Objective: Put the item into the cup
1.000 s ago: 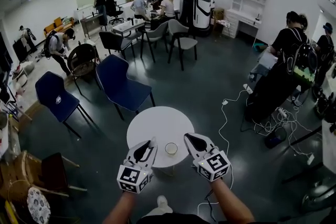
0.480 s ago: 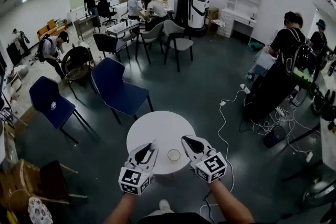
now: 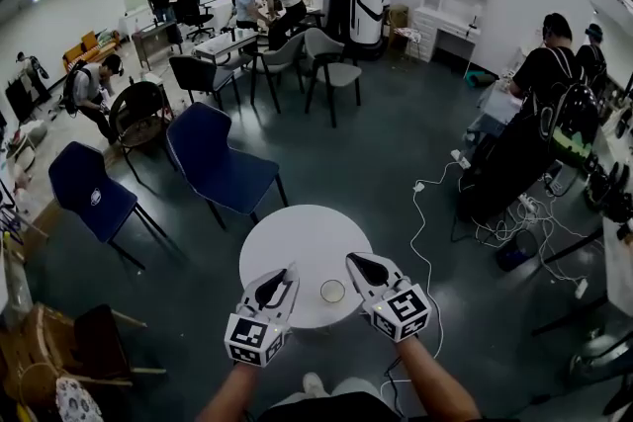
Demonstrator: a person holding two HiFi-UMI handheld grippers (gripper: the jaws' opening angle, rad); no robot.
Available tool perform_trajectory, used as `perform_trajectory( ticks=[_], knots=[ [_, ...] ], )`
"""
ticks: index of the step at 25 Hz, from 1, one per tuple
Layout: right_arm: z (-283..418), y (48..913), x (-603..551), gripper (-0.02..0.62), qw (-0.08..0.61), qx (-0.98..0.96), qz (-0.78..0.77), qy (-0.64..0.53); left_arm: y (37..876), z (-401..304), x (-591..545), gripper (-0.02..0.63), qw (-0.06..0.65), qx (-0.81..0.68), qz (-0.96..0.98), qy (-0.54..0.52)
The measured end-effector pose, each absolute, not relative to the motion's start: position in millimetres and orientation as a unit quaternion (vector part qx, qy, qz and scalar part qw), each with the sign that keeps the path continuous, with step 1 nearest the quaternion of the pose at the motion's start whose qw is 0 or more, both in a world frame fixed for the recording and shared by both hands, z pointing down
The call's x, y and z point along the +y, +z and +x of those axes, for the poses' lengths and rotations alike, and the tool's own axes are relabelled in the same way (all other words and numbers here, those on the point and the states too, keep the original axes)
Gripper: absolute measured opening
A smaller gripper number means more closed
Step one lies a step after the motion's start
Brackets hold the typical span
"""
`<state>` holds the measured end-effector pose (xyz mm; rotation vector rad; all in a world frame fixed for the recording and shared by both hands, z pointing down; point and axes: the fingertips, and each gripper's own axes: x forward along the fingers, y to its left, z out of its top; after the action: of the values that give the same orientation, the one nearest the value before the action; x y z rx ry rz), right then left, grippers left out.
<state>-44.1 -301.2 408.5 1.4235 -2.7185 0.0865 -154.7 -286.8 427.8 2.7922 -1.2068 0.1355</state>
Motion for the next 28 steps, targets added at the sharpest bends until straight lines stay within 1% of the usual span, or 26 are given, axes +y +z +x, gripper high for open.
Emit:
perform_trajectory(
  ticks=[6,13,18,28],
  knots=[
    [-54.6,418.4,-311.8,0.017,0.044,-0.884,0.464,0.032,439.6,-171.3,-300.4,0.094,0.066,-0.402,0.912,0.040],
    [-41.2,423.7,-319.6,0.017,0.049,-0.879,0.473,0.040,448.0,-167.8,-316.8,0.094,0.079,-0.403,0.911,0.042],
    [-17.3,437.6,-323.2,0.017,0.052,-0.874,0.480,0.052,462.3,-142.2,-319.5,0.094,0.086,-0.392,0.914,0.055],
    [18.5,477.9,-347.2,0.017,0.060,-0.871,0.482,0.072,502.3,-101.0,-345.7,0.094,0.077,-0.379,0.918,0.091]
  ],
)
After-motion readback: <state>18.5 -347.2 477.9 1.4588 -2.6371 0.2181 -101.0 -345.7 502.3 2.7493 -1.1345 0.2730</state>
